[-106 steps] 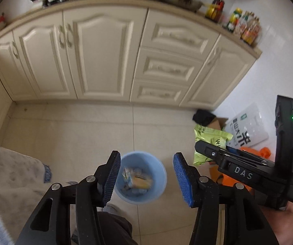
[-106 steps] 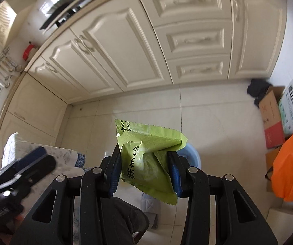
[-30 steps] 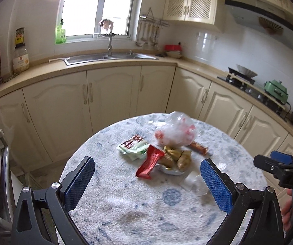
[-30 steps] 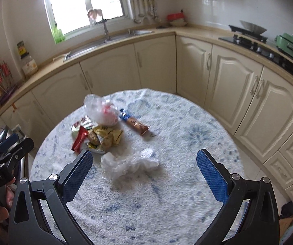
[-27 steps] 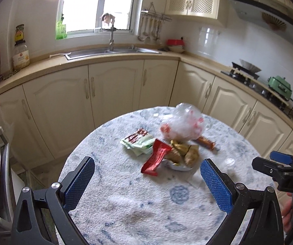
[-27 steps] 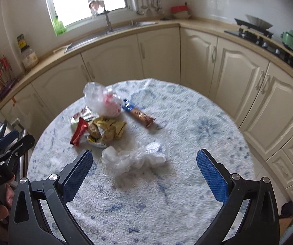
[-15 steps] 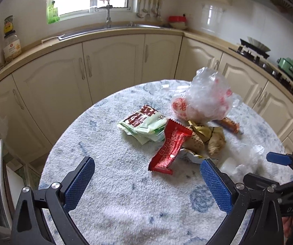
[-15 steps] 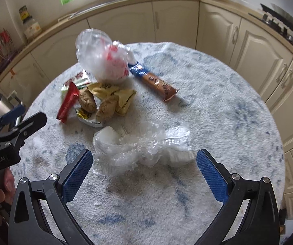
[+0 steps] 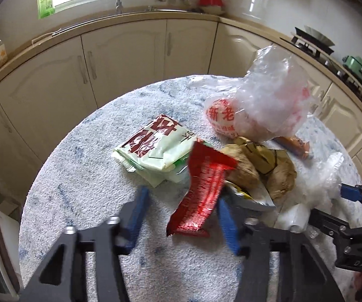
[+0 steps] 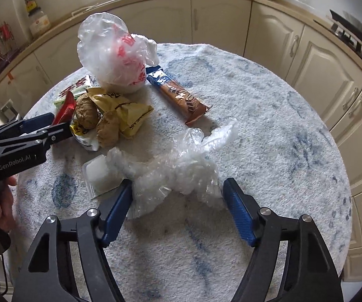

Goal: Collect trash
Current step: 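Grasp the red snack wrapper with the left tool while the right tool grasps clear plastic wrap, then carry the red wrapper and clear plastic wrap over the light-blue bin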

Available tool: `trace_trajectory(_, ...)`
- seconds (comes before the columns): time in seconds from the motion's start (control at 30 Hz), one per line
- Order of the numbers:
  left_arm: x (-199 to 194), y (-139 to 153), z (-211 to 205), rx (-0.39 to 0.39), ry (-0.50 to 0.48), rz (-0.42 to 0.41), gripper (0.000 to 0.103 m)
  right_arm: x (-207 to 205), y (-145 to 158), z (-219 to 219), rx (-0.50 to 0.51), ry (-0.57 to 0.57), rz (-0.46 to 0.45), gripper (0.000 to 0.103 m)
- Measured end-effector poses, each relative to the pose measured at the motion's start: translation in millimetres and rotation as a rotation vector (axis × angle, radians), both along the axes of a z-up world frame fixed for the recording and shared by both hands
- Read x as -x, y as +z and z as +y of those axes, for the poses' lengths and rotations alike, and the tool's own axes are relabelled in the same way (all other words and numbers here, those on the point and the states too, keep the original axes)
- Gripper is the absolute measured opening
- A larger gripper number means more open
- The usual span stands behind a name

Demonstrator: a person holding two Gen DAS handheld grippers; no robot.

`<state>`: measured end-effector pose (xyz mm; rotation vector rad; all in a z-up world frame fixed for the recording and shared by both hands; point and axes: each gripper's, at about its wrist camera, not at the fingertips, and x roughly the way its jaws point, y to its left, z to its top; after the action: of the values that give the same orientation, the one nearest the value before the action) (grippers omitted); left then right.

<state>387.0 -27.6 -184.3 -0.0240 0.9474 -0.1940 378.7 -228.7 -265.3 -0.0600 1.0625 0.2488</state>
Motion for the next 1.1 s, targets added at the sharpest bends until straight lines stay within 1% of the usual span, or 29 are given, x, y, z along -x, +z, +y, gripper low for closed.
trace_trajectory(0.03,-3,0,-1,-0.002,-0.006,0.000,0.033,-1,0,0,-0.004,0.001,-0.003,0.076)
trace_trajectory(0.07,-3,-1,-1,-0.003,-0.013,-0.002,0.024,-2,0,1,-0.011,0.002,-0.005,0.076)
trace_trajectory(0.1,-5,-1,-1,0.002,-0.016,-0.003,0.021,-2,1,1,-0.023,0.004,-0.004,0.076)
trace_trajectory(0.2,-8,-2,4,0.024,-0.014,-0.003,0.017,-3,2,0,-0.043,0.000,-0.010,0.076)
trace_trajectory(0.23,-10,-2,7,0.042,-0.011,-0.001,0.016,-4,0,0,-0.045,0.003,-0.004,0.074)
trace_trajectory(0.27,-10,-3,10,0.058,-0.005,0.002,0.015,-4,-1,1,-0.039,0.006,-0.019,0.074)
trace_trajectory(0.3,-13,-3,12,0.067,0.000,0.004,0.014,-4,-1,2,-0.021,0.004,-0.033,0.064)
trace_trajectory(0.33,-15,-3,14,0.073,0.004,0.003,0.014,-4,0,2,-0.009,0.000,-0.038,0.049)
trace_trajectory(0.37,-15,-2,16,0.077,0.008,0.001,0.013,-5,1,0,-0.020,-0.005,-0.037,0.038)
trace_trajectory(0.4,-15,-2,17,0.080,0.012,-0.003,0.013,-6,1,-5,-0.052,-0.014,-0.024,0.018)
trace_trajectory(0.43,-14,-1,18,0.082,0.016,-0.007,0.013,-5,1,-9,-0.071,-0.023,-0.017,0.012)
trace_trajectory(0.57,-8,3,21,0.092,0.023,-0.020,0.013,2,1,-18,-0.115,-0.032,-0.019,0.012)
trace_trajectory(0.63,-5,4,21,0.096,0.026,-0.021,0.013,7,3,-21,-0.118,-0.033,-0.028,0.012)
trace_trajectory(0.73,-4,8,21,0.098,0.025,-0.034,0.013,13,10,-28,-0.175,-0.044,-0.050,0.012)
trace_trajectory(0.93,3,23,6,0.112,-0.019,-0.085,0.013,33,38,-38,-0.187,-0.046,-0.126,0.012)
trace_trajectory(1.1,26,51,-23,0.133,-0.078,-0.152,0.013,60,75,-54,-0.211,-0.067,-0.210,0.012)
